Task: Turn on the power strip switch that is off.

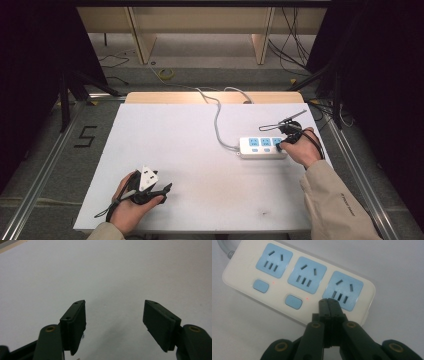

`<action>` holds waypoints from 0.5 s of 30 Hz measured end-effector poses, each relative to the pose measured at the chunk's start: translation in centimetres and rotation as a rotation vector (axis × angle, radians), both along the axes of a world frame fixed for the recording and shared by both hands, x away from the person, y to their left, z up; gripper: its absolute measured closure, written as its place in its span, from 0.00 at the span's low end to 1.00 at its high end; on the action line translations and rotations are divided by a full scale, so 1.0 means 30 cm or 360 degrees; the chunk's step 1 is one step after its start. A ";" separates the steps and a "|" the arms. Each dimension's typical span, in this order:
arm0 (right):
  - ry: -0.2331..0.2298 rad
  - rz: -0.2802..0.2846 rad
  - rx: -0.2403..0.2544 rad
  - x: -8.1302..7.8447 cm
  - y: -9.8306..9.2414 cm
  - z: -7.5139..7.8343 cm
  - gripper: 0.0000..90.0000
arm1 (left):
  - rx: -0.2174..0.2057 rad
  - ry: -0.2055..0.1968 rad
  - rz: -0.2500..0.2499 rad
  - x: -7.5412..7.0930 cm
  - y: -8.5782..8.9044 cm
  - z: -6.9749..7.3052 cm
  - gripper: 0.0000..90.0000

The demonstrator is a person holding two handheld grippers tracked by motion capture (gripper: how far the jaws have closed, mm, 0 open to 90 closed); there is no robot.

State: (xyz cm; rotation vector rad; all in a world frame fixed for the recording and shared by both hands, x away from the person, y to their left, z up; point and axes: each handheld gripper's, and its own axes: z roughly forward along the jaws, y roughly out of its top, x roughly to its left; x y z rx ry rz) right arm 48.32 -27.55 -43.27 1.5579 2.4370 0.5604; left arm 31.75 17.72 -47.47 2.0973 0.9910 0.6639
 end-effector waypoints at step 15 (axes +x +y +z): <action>0.0001 -0.0007 0.0006 0.000 -0.001 -0.001 1.00 | -0.0001 0.0003 0.0000 0.000 0.000 -0.001 0.39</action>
